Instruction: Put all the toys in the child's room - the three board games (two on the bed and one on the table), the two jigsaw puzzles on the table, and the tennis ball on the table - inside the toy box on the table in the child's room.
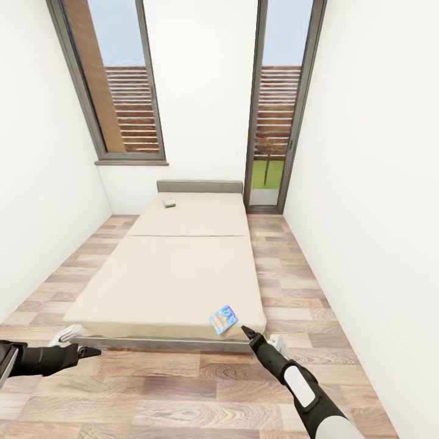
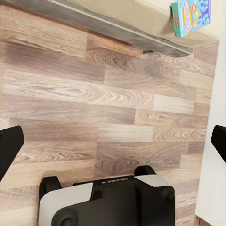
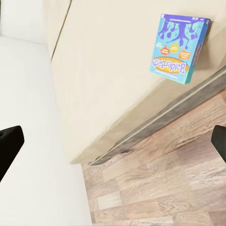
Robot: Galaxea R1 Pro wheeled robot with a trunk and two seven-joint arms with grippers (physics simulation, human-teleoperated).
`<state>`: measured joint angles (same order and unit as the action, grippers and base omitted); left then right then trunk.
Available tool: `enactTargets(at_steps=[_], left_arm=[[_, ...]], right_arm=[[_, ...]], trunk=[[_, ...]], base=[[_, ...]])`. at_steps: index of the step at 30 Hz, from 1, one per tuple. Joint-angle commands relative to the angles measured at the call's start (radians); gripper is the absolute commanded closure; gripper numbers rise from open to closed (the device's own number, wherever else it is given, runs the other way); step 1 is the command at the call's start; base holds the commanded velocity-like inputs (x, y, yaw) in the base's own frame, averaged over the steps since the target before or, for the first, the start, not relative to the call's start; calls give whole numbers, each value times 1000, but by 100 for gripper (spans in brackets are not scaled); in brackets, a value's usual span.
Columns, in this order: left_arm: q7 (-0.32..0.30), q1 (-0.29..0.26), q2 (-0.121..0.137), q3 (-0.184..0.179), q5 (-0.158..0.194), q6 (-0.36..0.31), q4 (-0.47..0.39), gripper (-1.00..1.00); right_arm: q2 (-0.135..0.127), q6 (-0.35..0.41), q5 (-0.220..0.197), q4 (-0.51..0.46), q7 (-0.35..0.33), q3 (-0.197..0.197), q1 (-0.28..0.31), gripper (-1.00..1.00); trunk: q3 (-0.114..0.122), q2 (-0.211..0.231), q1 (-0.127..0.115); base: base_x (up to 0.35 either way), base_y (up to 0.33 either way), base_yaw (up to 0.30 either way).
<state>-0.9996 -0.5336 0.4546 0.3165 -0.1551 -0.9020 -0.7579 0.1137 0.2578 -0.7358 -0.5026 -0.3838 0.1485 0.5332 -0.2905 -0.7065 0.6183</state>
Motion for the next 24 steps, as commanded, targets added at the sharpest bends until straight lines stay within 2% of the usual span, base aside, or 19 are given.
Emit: enactTargets(at_steps=[1,7,13,20,22,24], left_arm=[[-10,-1,0,4,-10,-6,-1,-100],[-12,-2,0,4,-8,-13,-1,-100],[-12,-2,-4,0,-9,-16,-1,-100],[-13,-2,-12,1,-6,-17,-1,-100],[-13,-2,-13,1,-6,-16,-1,-100],[-13,-2,-14,1,-4,-16,-1,-100]], right_arm=[[1,10,-7,-1,-3,7,1,-100],[3,9,-7,-1,-3,6,1,-100],[26,6,-2,-1,-4,2,1,-100],[32,1,6,-2,-4,-1,1,-100],[33,-11,7,-2,-4,-1,1,-100],[39,-58,8,-2,-3,-1,1,-100]], trunk=[[-5,-9,4],[-23,-51,27],[-42,-93,50],[-64,-142,77],[-70,-156,85],[-77,-170,92]], base=[[0,0,0],[0,0,0],[0,0,0],[0,0,0],[0,0,0],[0,0,0]])
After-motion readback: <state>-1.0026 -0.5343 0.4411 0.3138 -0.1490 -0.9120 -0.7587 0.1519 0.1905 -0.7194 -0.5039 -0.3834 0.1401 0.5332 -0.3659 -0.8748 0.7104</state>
